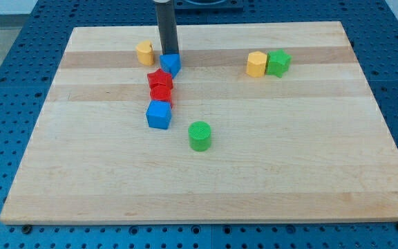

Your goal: Slide blue triangle closer to red star

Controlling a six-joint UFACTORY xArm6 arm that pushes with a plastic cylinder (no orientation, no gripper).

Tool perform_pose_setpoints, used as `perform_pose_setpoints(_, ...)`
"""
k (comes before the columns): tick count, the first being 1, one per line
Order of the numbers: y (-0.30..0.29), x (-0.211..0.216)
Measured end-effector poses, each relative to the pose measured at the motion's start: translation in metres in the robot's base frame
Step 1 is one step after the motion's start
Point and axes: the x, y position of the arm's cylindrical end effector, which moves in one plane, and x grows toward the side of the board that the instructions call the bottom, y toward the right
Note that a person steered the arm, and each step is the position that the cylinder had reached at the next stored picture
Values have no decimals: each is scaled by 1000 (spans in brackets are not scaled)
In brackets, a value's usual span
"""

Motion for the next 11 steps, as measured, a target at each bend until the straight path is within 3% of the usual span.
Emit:
perform_pose_setpoints(9,-19,9)
perform_pose_setpoints(11,17,-1)
